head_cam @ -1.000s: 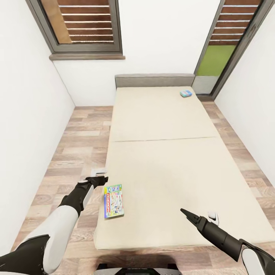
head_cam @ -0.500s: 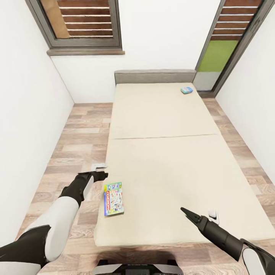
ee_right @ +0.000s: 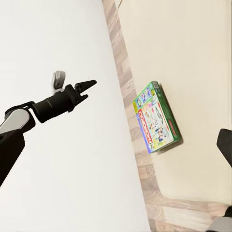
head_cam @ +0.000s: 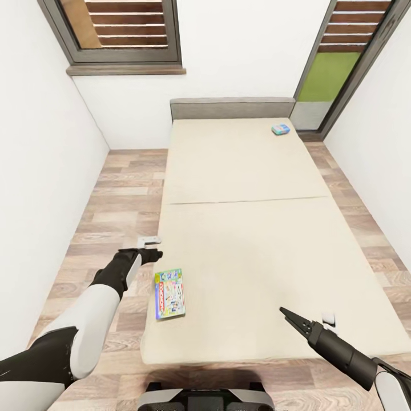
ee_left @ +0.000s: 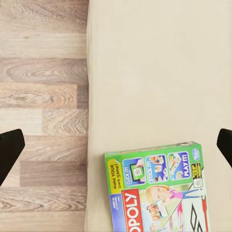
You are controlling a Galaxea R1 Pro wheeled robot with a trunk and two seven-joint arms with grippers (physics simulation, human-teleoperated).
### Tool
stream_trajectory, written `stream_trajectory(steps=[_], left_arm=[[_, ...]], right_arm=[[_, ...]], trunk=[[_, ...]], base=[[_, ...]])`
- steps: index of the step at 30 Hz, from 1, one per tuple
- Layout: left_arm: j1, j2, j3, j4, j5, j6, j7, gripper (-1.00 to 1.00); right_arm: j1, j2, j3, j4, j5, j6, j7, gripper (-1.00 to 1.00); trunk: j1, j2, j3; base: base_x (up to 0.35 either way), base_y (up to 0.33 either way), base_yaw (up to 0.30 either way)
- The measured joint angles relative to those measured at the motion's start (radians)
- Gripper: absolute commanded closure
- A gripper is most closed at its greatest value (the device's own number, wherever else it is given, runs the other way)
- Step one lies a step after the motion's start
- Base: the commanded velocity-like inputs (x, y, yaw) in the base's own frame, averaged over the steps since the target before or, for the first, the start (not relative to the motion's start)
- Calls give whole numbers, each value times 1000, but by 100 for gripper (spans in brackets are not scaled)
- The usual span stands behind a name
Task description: Put all the toys in the child's room - the three board games (two on the bed and one on the table), the two jigsaw puzzles on the table, and the tennis ball on the table - inside the toy box on the table in the child's room.
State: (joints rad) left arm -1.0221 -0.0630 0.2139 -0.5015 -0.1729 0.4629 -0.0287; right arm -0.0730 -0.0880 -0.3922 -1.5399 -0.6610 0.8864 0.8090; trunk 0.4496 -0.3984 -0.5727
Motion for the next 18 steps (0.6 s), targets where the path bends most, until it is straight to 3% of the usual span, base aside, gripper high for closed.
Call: stream_trajectory(steps=[10, 18], left_arm=[[-1, -2, -2, 6, 0, -23, 46, -100], [-1, -2, -3, 14, -2, -38, 52, -100]], right_arm=[[0, -4, -2, 0, 0, 0, 32, -100], [1, -4, -3, -3, 0, 0, 114, -100]], trunk=[[0, 0, -16], [0, 0, -30]], base=[[0, 0, 0], [0, 0, 42]])
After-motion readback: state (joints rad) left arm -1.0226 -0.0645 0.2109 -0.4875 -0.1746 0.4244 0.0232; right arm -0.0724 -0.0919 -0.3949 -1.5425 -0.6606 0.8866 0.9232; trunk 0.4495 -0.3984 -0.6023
